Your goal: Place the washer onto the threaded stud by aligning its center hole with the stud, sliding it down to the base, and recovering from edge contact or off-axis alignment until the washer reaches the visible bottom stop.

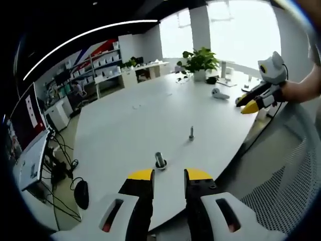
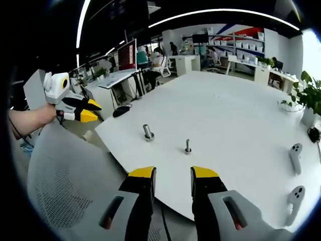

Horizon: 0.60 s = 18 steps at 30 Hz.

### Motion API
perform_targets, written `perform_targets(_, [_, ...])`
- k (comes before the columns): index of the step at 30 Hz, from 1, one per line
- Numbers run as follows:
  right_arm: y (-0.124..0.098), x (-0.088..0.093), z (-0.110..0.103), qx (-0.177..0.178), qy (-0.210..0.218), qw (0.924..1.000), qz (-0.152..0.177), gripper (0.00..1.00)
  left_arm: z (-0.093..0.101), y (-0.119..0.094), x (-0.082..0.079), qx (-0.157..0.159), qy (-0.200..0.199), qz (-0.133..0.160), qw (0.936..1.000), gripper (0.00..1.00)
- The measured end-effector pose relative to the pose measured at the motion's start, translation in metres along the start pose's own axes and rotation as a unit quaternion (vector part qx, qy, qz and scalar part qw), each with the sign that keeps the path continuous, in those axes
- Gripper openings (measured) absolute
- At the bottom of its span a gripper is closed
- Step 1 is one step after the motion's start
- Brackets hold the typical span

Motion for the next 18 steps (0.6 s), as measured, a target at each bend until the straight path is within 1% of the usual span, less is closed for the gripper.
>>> perform_targets(2, [0.0006,0.0008,0.0006,0.003,0.003,1.0000,-0.001,0.30,0.0003,0.0007,0.0015,-0.001,0.004,-0.006,1.0000,0.21])
perform_targets(5, [0.0019,0.0013,-0.0006,-0.001,0.006,1.0000,-0.006,0.30,0.0002,0.0020,0.0024,0.003,0.007,-0.012,0.9999,0.21])
perform_targets(7, [0.0031,0.0010,-0.0008,-0.007,0.009,0.9999,-0.008,0.30,0.0004,0.0025,0.0019,0.004,0.008,-0.013,0.9999,0.21])
perform_targets(10, [0.0021,0.0002,-0.0013,-0.005,0.003,1.0000,-0.004,0.30,0.0036,0.0018,0.0027,0.005,0.013,-0.012,0.9998,0.21])
perform_targets(14, [0.0032,0.0006,-0.0022,-0.003,0.000,0.9999,-0.011,0.30,0.0033,0.0018,0.0034,0.011,0.017,-0.015,0.9997,0.21])
perform_targets(15, [0.0031,-0.0005,-0.0023,-0.002,-0.003,0.9999,-0.010,0.30,0.0030,0.0016,0.0030,0.011,0.017,-0.014,0.9997,0.21])
perform_targets(18, [0.0036,-0.0012,-0.0027,-0.005,-0.002,0.9999,-0.009,0.30,0.0004,-0.0010,-0.0005,0.012,0.007,0.001,0.9999,0.21])
Point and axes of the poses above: the point that each gripper's makers call its tool centre point, and the gripper's own axes: y roughly forward along the fingers, z roughly to its right, x roughly out of its underside, the point moved 9 cm from there along -y, roughly backward along the fingers, and after that the axes turned 15 degrees about -y, right-handed, at the moved point
